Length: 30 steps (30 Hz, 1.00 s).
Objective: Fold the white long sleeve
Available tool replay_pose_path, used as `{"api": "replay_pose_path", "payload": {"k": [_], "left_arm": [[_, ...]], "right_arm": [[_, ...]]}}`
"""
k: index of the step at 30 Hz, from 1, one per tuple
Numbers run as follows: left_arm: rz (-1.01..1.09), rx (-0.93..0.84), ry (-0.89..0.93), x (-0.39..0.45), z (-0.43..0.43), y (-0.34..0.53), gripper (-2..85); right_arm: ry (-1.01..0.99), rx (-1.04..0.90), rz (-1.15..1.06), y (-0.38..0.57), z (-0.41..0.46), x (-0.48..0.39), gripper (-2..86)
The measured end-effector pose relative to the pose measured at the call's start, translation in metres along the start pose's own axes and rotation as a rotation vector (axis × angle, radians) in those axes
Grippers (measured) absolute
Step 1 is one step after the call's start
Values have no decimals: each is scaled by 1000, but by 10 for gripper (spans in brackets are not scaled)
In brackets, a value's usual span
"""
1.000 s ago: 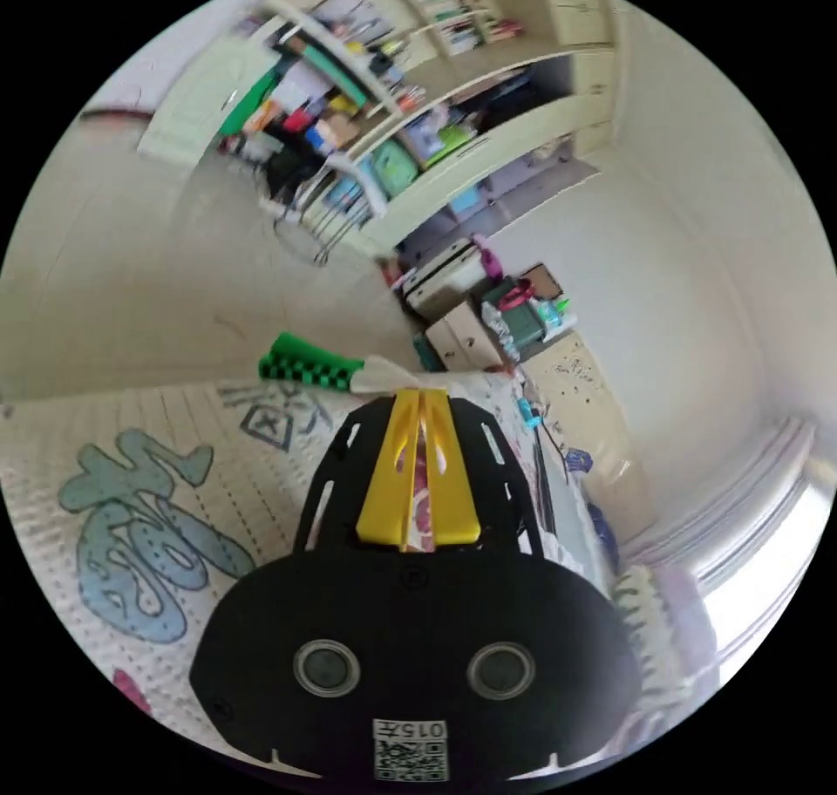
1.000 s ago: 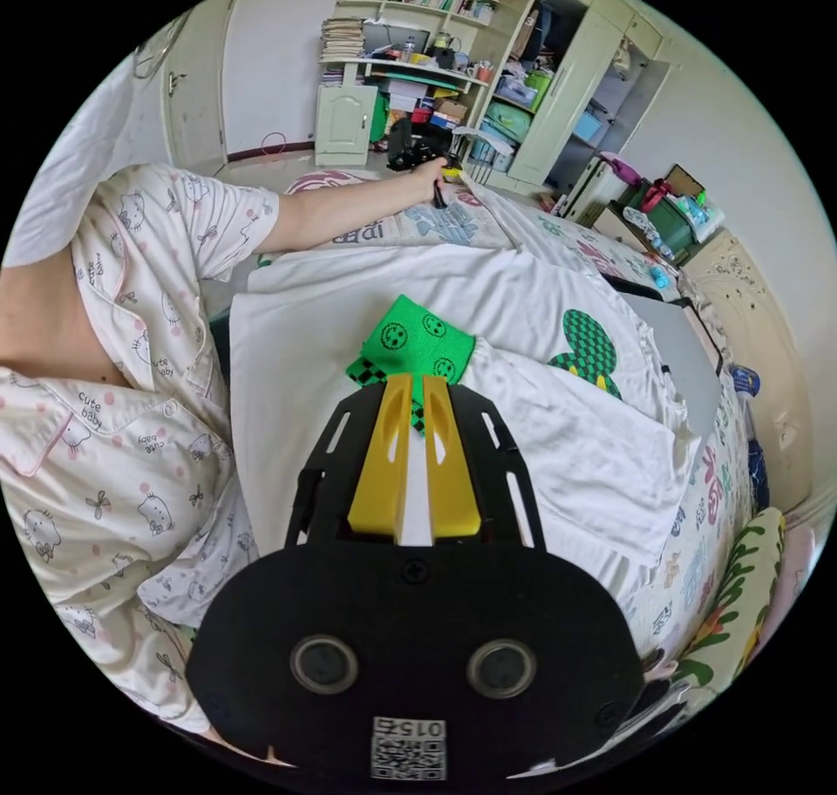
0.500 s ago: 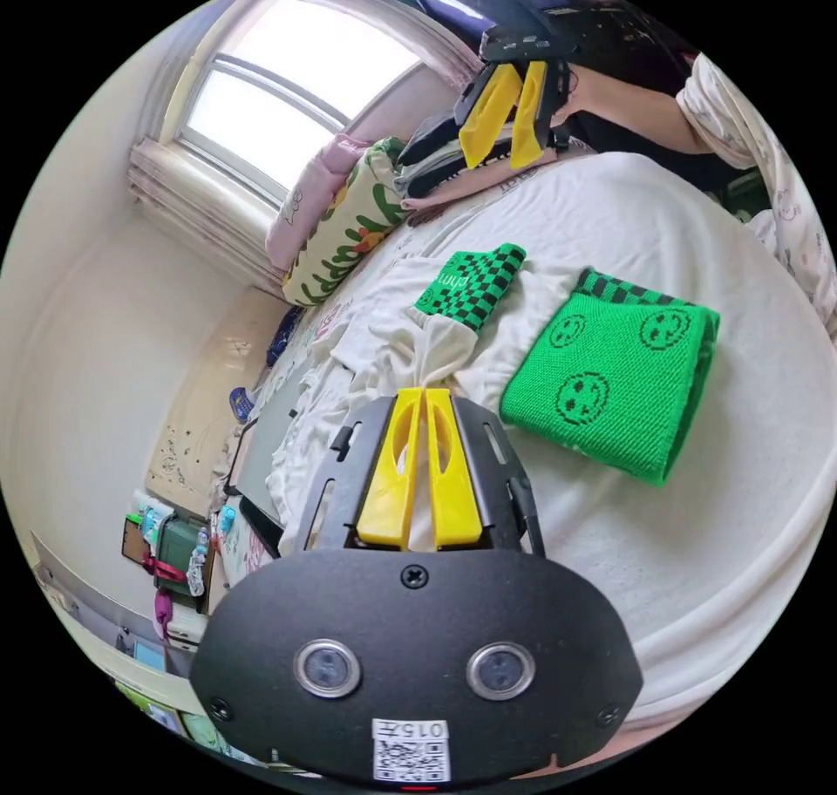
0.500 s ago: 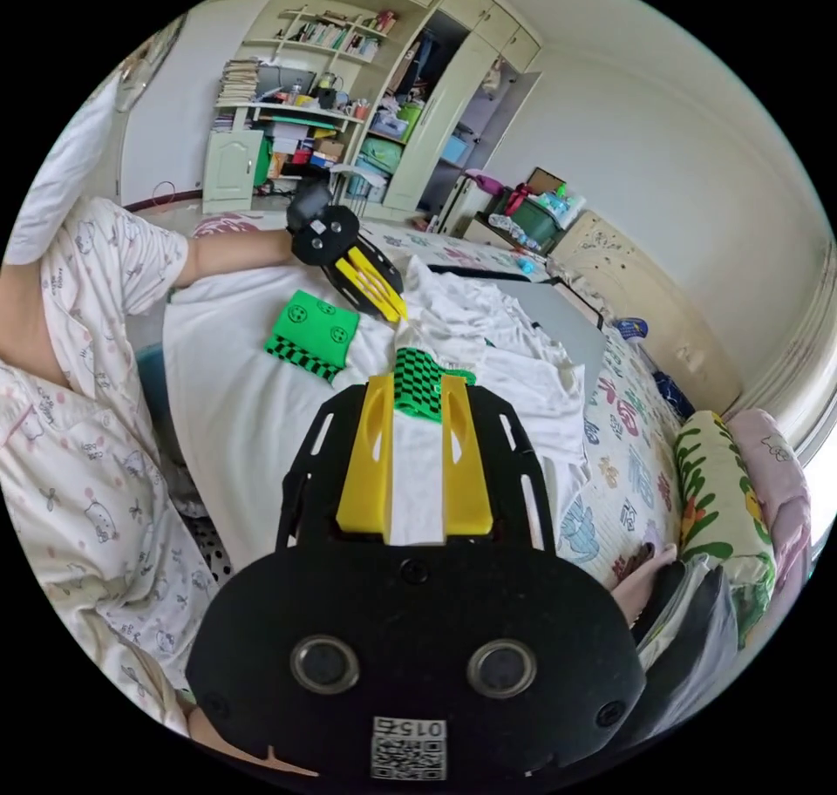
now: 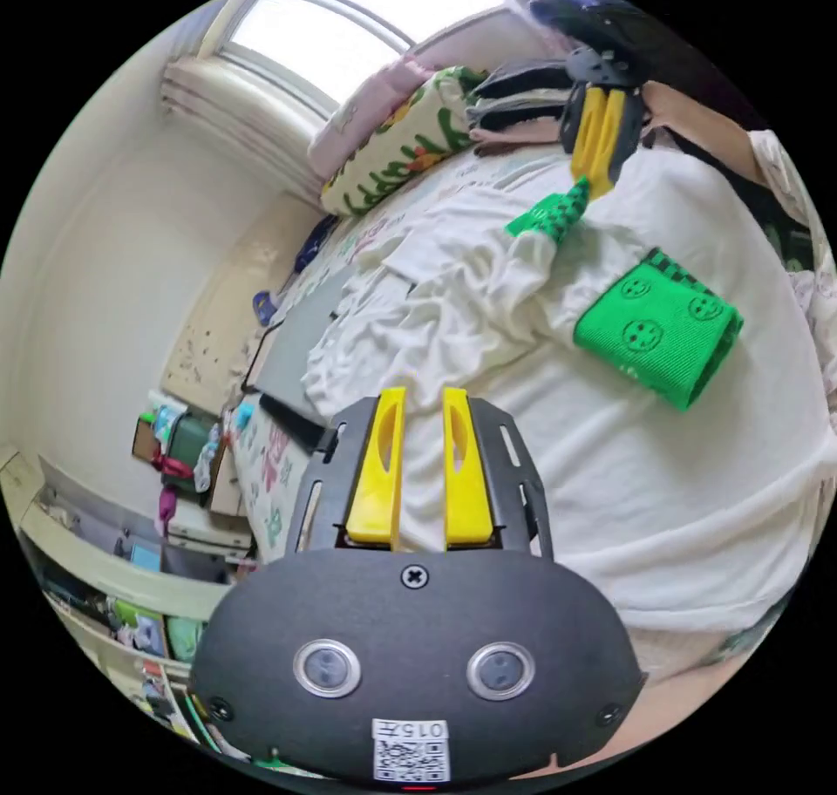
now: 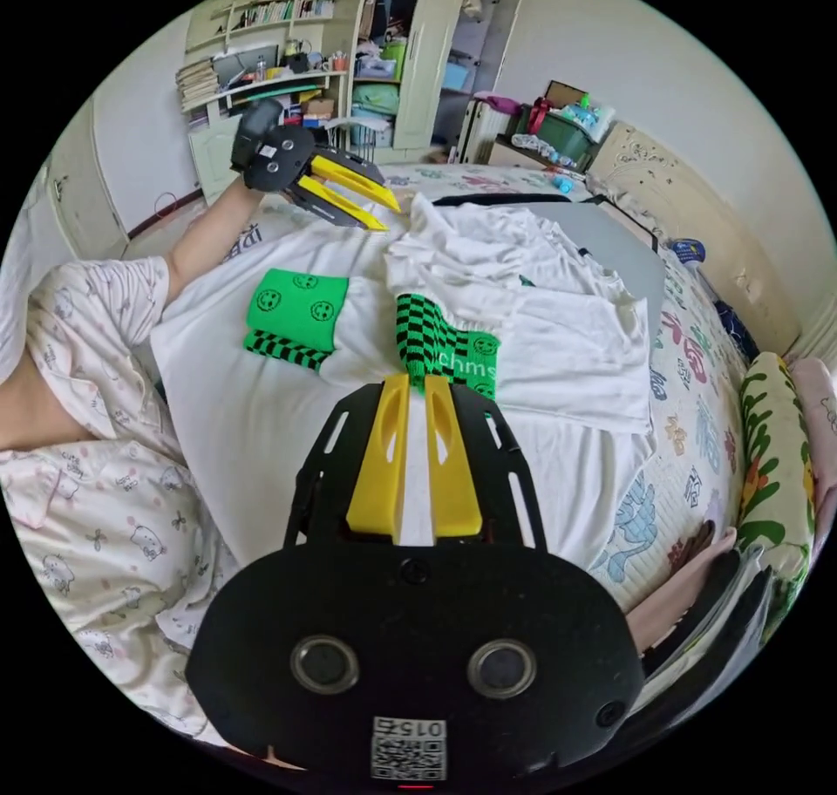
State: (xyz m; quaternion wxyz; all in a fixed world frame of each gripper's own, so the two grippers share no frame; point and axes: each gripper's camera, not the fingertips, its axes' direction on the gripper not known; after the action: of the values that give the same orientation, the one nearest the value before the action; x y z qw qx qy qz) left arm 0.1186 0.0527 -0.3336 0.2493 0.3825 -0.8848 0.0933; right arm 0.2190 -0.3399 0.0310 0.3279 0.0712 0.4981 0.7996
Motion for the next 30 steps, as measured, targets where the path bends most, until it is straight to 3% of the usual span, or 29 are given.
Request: {"api": "replay_pose_path", "payload": {"k": [2,4,7,10,15,19,22,27,30], "left_arm": [[-72,-166,-145,-16,9,17,72],[-169,-236,-175,-35,24,27,72],[-302,-235,-68,-56,54,35,64],[-354,-300,-140,-59,82,40,37],[-467,-278,-160,-72,88,59,16],[-505,-288,-132,-78,89,74,9],[-499,-304,-113,-73,97,79,9],[-495,-305,-113,-65,102,85,10],[-478,-325,-115,-58,110,87,11]], "right_arm": [[40,42,7,9,-24,-1,38],[71,59,3,16,-41,-5,38],[83,89,-9,25,-66,-13,36],[81,96,-26,34,-83,-23,33],[68,-4,-120,44,-87,-44,17],[-62,-111,-185,42,-73,-52,-2],[-95,-122,-113,33,-73,-36,25],[-106,76,195,28,-97,32,133],[-140,17,304,25,-76,67,137]]}}
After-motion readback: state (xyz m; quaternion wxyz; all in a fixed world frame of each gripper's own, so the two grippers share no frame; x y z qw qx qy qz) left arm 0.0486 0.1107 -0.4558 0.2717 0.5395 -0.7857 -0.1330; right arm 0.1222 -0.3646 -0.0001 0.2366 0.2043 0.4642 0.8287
